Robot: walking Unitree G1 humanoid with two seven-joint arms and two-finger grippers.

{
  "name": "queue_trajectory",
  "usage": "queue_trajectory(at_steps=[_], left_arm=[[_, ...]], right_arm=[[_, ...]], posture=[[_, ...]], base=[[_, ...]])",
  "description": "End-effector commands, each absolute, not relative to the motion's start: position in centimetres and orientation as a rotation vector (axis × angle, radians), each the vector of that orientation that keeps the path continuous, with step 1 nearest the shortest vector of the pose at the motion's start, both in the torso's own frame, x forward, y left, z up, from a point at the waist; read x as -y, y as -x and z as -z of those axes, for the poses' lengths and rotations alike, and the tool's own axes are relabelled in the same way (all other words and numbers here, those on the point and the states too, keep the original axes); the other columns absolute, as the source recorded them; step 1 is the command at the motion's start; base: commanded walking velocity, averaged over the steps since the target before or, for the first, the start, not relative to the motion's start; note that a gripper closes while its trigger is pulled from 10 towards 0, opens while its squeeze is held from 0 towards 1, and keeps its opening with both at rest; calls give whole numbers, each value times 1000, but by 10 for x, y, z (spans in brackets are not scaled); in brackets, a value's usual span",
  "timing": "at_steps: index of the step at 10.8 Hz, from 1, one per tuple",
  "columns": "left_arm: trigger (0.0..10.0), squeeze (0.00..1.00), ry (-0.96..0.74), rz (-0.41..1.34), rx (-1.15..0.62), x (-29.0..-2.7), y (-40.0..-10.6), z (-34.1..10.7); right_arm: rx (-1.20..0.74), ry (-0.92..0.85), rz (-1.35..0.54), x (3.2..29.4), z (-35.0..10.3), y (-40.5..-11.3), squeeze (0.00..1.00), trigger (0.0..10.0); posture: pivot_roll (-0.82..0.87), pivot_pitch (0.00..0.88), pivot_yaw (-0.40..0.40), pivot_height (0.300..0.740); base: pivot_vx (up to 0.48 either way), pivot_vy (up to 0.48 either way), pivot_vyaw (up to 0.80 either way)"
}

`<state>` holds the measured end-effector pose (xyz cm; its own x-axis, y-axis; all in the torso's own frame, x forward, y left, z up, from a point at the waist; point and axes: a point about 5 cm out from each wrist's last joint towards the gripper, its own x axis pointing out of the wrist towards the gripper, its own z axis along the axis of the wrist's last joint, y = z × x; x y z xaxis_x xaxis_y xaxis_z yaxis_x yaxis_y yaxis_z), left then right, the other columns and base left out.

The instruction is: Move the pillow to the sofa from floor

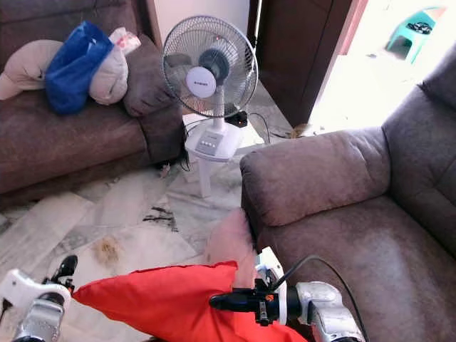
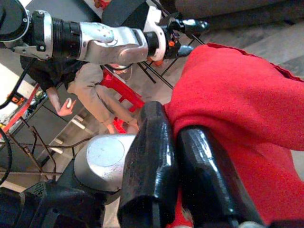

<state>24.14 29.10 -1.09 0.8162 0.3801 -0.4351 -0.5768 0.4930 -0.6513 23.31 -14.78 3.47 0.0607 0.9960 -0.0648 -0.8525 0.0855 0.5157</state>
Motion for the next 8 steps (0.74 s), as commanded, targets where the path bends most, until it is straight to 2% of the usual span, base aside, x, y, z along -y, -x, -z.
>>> queue_trajectory(at_steps=[1,4,8], left_arm=[[10000,0,939,-620,-280,-286,-237,19],[10000,0,1037,-601,-247,-272,-243,19],[10000,0,1100,-696,-336,-266,-232,33]], right_arm=[[-356,-372,-1489,144,-51,-240,0,10000],[-365,-365,-1484,145,-51,-241,0,10000],[-371,-356,-1488,142,-51,-243,0,10000]], posture=[[132,132,-19,740],[137,132,-24,740],[141,130,-28,740]], base=[[0,0,0],[0,0,0],[0,0,0]])
